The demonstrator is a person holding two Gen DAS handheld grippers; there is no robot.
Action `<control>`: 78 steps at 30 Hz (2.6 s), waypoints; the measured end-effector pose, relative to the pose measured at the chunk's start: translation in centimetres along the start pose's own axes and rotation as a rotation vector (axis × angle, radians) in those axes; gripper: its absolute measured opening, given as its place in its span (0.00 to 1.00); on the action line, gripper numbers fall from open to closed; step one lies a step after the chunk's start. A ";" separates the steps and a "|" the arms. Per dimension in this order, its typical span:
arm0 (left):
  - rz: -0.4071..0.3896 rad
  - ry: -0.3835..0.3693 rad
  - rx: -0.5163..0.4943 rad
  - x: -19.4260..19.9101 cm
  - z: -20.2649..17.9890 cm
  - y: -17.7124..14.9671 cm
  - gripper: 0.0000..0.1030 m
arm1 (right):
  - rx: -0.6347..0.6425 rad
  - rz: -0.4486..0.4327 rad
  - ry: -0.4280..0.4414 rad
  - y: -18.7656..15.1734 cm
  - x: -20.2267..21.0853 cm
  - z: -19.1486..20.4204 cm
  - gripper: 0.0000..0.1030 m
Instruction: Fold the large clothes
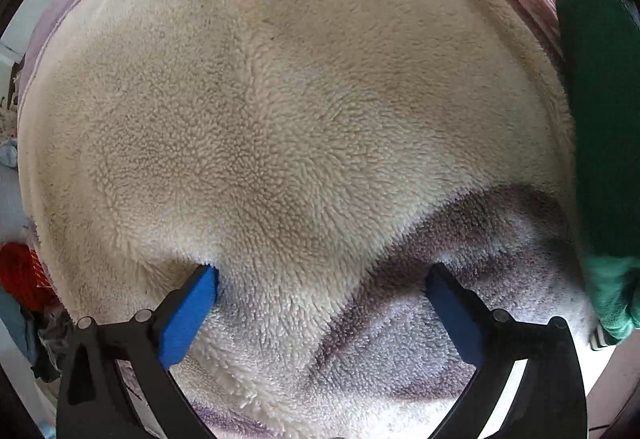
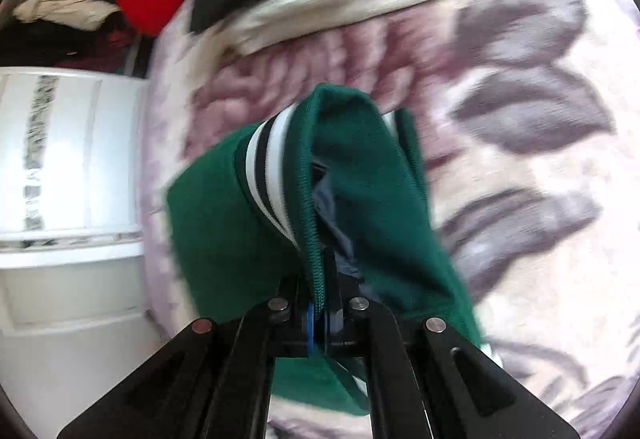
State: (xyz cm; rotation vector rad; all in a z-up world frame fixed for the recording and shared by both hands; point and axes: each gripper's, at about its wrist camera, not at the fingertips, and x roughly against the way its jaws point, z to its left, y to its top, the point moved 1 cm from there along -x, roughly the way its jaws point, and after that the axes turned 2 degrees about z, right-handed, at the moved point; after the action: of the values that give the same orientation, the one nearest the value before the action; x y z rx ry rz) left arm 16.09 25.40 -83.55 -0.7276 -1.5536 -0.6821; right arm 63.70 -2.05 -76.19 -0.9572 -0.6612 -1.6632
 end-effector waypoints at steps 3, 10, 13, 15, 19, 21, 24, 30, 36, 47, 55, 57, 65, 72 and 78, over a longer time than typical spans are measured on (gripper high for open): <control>0.025 -0.017 0.010 1.1 1.1 0.9 1.00 | -0.073 0.135 0.061 0.3 -2.8 -2.5 0.07; -0.033 -0.060 0.102 6.1 3.9 2.1 1.00 | -0.040 0.301 0.121 -6.3 -4.4 -4.9 0.67; -0.074 -0.054 0.099 8.1 3.7 3.1 1.00 | -0.013 0.271 0.079 -8.7 -5.7 -5.7 0.21; -0.105 -0.066 0.078 9.6 3.1 4.1 1.00 | -0.052 0.242 0.080 -9.1 -5.2 -6.5 0.10; -0.181 -0.094 -0.007 12.9 -0.8 5.7 1.00 | -0.155 0.071 0.101 -9.8 1.4 -8.6 0.07; -0.205 -0.112 -0.045 12.7 -3.1 6.3 1.00 | -0.180 0.065 0.062 -10.2 2.2 -10.4 0.07; -0.212 -0.086 -0.110 12.0 -5.8 7.2 1.00 | -0.211 0.155 -0.003 -10.3 -1.2 -12.1 0.09; -0.171 -0.044 -0.203 9.7 -8.8 7.7 1.00 | -0.131 0.229 0.001 -6.3 -2.9 -11.1 0.30; -0.176 -0.035 -0.257 10.3 -10.5 8.0 1.00 | -0.076 -0.018 0.113 0.9 1.5 -9.1 0.76; -0.240 -0.057 -0.332 13.0 -14.0 11.6 1.00 | -0.045 -0.081 0.148 6.9 -1.8 -4.6 0.08; -0.279 -0.061 -0.346 12.9 -17.5 17.6 1.00 | -0.160 0.060 0.056 7.8 -7.2 -8.5 0.26; -0.265 -0.049 -0.350 11.6 -18.3 19.3 1.00 | -0.198 0.073 0.121 7.8 -7.2 -9.2 0.39; -0.080 -0.114 -0.262 4.3 -19.0 24.3 1.00 | -0.321 0.087 0.159 4.4 -5.1 -14.1 0.55; -0.121 -0.112 -0.315 5.6 -18.5 23.0 1.00 | -0.287 0.057 0.271 1.4 -3.8 -14.2 0.76; -0.126 -0.124 -0.347 5.9 -19.5 23.4 1.00 | -0.074 0.161 0.267 -0.2 -6.8 -9.8 0.89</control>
State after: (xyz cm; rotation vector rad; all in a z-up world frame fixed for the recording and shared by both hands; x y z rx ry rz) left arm 46.00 25.35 -75.39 -0.9492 -1.6225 -1.0336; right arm 61.79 -6.41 -87.10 -0.7993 -0.3370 -1.6426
